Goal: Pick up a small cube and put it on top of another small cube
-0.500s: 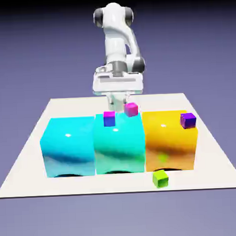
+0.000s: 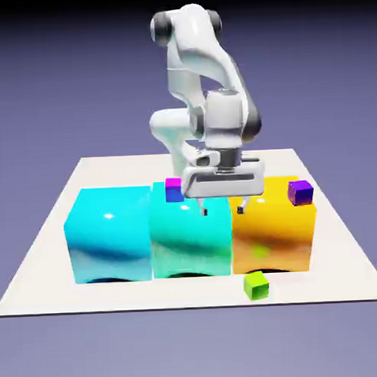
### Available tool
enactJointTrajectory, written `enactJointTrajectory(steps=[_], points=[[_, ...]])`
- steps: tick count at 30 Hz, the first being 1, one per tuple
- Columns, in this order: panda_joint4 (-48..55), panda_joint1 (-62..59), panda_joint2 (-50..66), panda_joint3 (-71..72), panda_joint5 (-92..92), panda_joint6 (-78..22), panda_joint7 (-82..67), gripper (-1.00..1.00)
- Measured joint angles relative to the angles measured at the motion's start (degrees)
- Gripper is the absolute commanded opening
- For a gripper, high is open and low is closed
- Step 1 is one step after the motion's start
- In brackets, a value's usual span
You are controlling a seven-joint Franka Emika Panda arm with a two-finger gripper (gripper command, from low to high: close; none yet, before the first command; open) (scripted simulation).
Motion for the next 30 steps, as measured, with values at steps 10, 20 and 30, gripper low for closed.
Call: enactJointTrajectory(steps=[10,20,30], points=[[18.34,-2.63,20.77,8.82,-5.61,-20.33,4.59,0.00],[36.69,-4.99,41.53,17.65,-11.22,-40.65,9.18,0.00],[37.06,-7.05,52.00,19.73,-15.59,-40.42,12.38,-1.00]])
